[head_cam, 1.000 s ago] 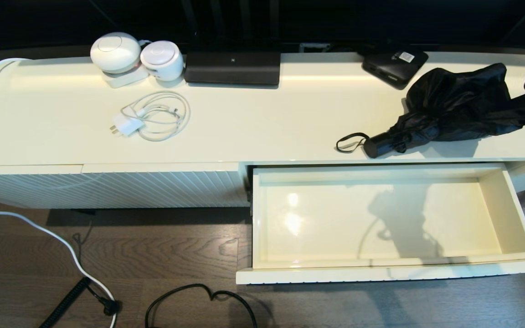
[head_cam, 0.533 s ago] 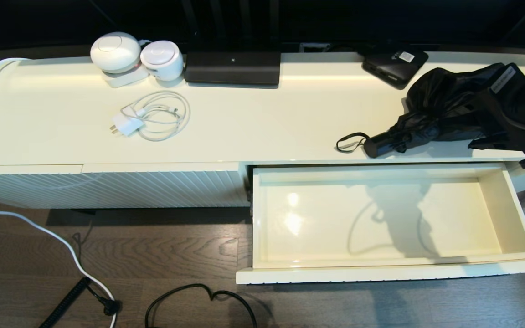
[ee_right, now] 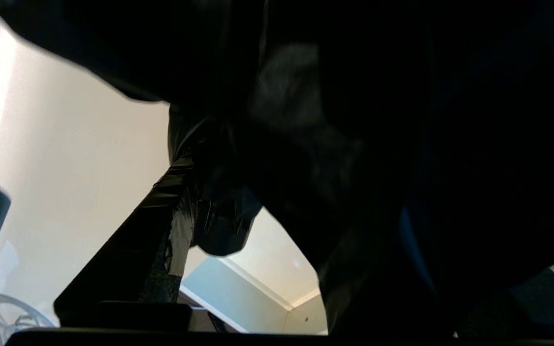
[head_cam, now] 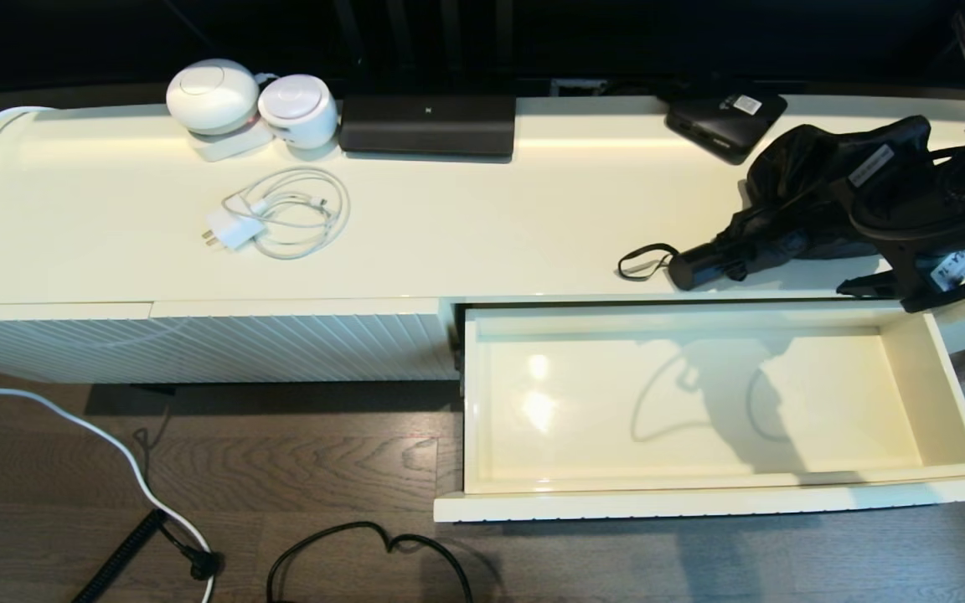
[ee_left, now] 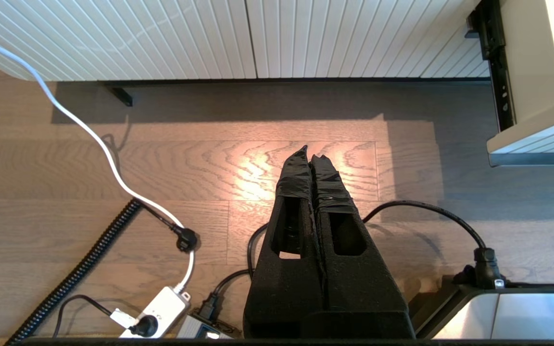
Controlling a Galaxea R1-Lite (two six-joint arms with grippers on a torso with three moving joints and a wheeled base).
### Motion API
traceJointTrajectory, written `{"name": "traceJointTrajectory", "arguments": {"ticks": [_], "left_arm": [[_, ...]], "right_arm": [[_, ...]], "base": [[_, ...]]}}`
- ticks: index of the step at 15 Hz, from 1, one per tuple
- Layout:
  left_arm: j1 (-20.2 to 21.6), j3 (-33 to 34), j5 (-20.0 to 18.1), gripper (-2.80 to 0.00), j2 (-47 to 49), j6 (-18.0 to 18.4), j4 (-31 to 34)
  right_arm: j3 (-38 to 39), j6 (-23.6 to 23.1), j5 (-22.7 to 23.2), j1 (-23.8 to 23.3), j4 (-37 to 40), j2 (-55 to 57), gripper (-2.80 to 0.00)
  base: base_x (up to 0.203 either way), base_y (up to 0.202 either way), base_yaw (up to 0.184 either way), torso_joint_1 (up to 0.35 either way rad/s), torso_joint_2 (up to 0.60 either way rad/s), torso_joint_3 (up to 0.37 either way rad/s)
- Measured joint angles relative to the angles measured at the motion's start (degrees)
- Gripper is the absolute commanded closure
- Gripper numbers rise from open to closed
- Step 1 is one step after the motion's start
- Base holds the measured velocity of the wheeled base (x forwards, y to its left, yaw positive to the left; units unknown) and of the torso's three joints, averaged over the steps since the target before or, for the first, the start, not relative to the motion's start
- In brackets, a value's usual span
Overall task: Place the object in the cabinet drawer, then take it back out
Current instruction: Put the umbrella in the drawer
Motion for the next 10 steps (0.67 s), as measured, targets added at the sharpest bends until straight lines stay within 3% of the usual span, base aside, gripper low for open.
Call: {"name": "traceJointTrajectory", "arguments": {"ticks": [10], "left_arm": [[-0.05,0.0,0.02,0.0,0.0,0.02,0.0]], "right_arm": [[-2.72,1.98,-0.51,-2.66,-4.24,6.38,-2.8]], "base": [[0.0,0.0,0.0,0.0,0.0,0.0]]}}
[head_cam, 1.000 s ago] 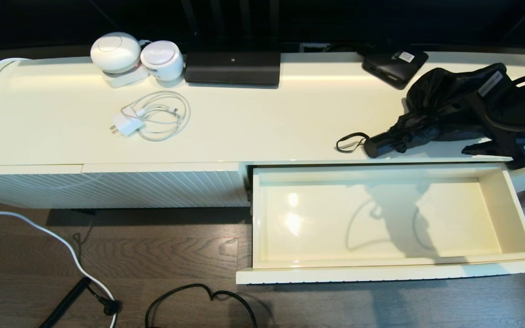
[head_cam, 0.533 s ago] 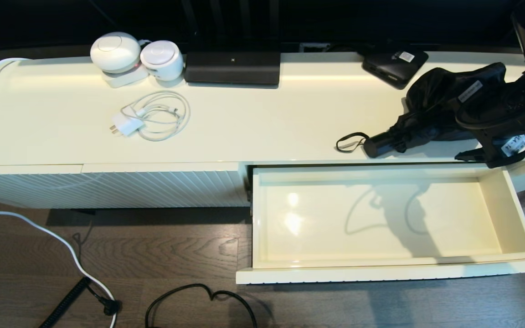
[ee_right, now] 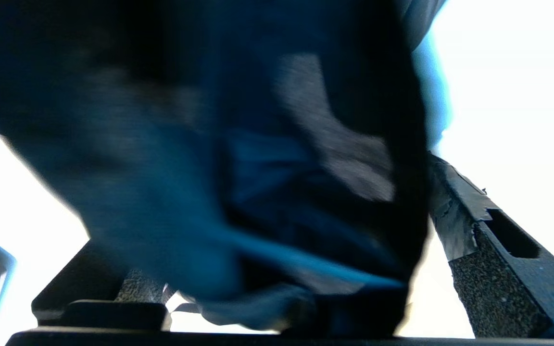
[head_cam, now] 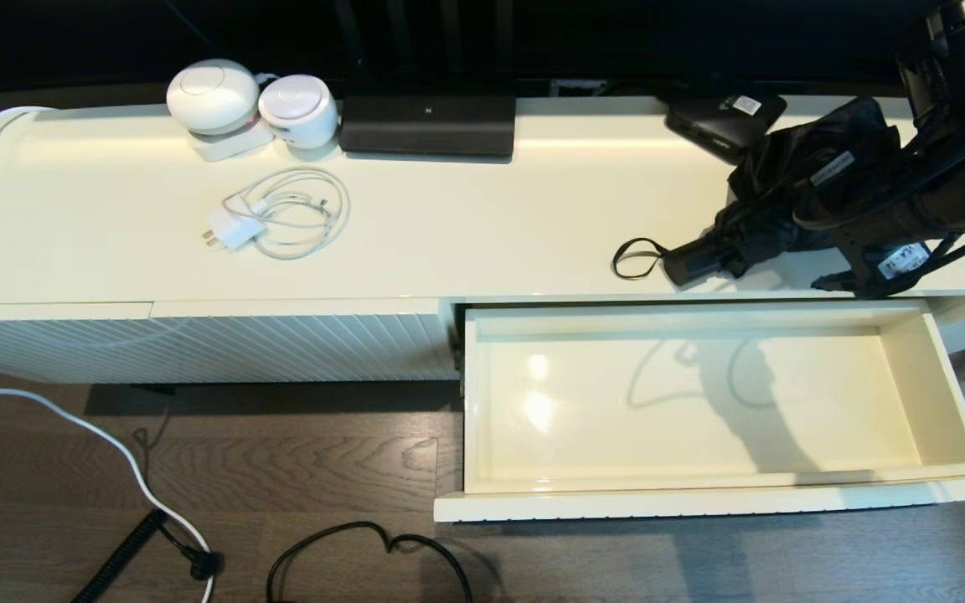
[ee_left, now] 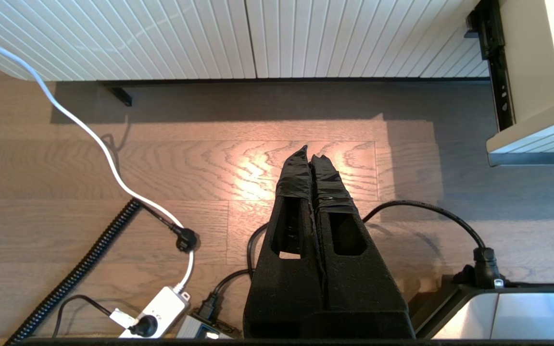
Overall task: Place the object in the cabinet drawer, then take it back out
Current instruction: Put the umbrella in the drawer
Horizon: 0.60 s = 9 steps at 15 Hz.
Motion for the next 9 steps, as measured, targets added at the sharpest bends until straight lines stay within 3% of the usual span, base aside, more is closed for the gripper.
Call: {"name": "traceJointTrajectory", "arguments": {"ticks": [3,4,9], "left_arm": [[0.0,0.02,0.0,0.0,0.0,0.0,0.0],[0.02,0.02,0.0,0.0,0.0,-0.02,0.0],[0.05,0.02,-0.02,0.0,0.0,0.0,0.0]], "right_arm": [[-0.09,0.03,0.01,-0.05,-0.94,1.09,-2.8],[-0.12,-0.11,0.01,-0.05,-1.04,1.35,0.0],[-0.2,-0.41,0.03,-0.02,-1.09,1.7,0.0]], "base": [[0.0,0.0,0.0,0.0,0.0,0.0],[0.0,0.0,0.0,0.0,0.0,0.0],[0.0,0.0,0.0,0.0,0.0,0.0]]}}
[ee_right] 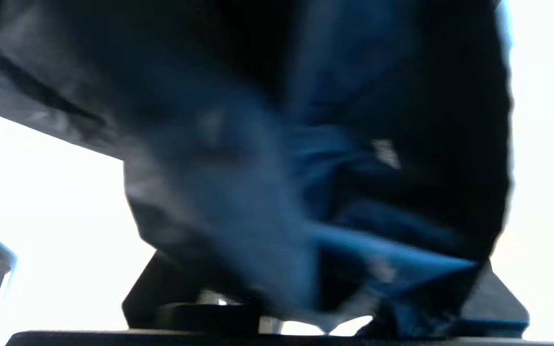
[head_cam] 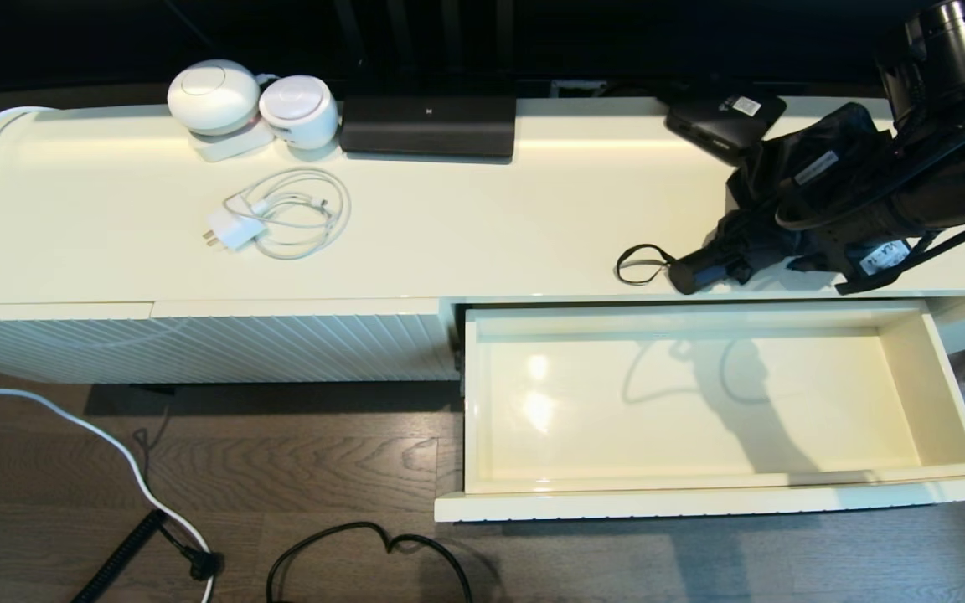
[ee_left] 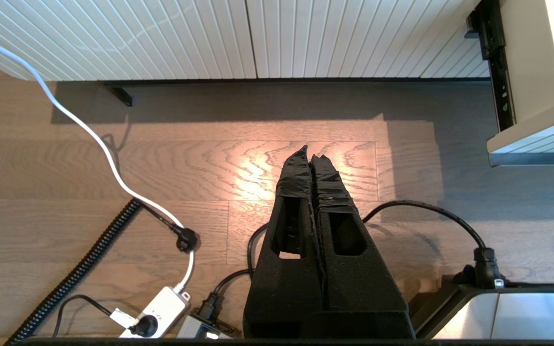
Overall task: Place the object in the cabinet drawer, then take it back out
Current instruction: Put the umbrella in the drawer
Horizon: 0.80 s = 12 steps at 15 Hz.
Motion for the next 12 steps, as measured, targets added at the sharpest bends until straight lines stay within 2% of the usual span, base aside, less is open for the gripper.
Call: {"name": "traceJointTrajectory", "arguments": {"ticks": [9,12], "left_arm": [[-0.02,0.0,0.02,0.0,0.0,0.0,0.0],[-0.01,-0.02,0.01,0.0,0.0,0.0,0.0]], "right_arm": [[1.76,0.61,-1.86,-0.7,1.73,-2.78,0.0],[2.32,1.53,-1.87,-1.1,6.73,-4.51,0.0]], "base": [[0.0,0.0,0.0,0.0,0.0,0.0],[0.0,0.0,0.0,0.0,0.0,0.0]]}}
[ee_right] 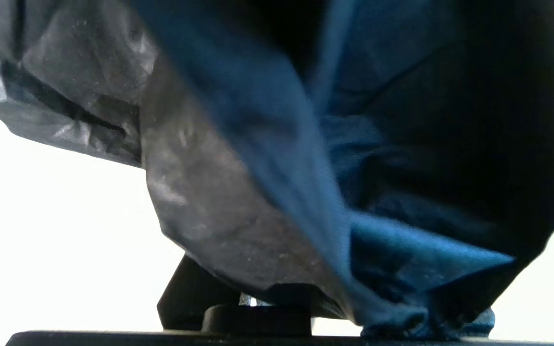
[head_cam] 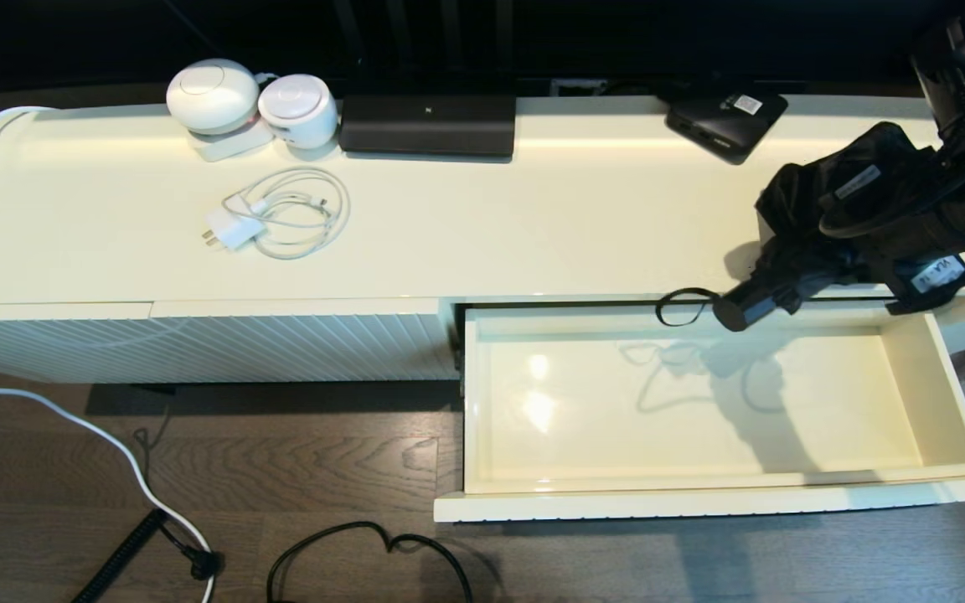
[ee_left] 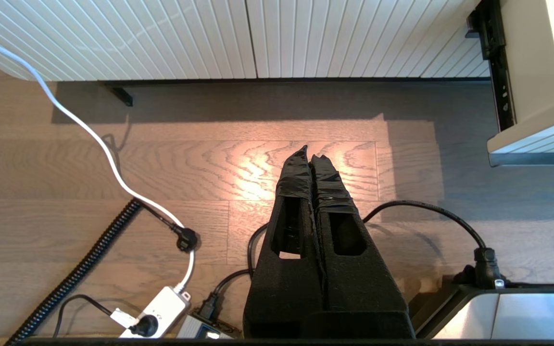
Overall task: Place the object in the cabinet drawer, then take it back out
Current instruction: Put the umbrella in the drawer
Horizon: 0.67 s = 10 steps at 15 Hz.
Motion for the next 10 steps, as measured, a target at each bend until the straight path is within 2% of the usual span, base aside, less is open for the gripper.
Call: {"name": "traceJointTrajectory", "arguments": {"ticks": [3,6,10], "left_arm": [[-0.04,0.0,-0.01,0.0,0.0,0.0,0.0],[-0.01,-0.04,-0.01,0.0,0.0,0.01,0.0],[-0.04,0.0,-0.01,0.0,0.0,0.0,0.0]], "right_arm": [[0.3,5.45,0.12,0.06,6.24,-2.31,0.0],[2.85,5.97,0.18,0.46,6.45,-4.51,0.0],[5.6,6.74,0.44,0.69,10.43,-5.78,0.0]], "base": [[0.0,0.0,0.0,0.0,0.0,0.0],[0.0,0.0,0.0,0.0,0.0,0.0],[0.0,0.0,0.0,0.0,0.0,0.0]]}}
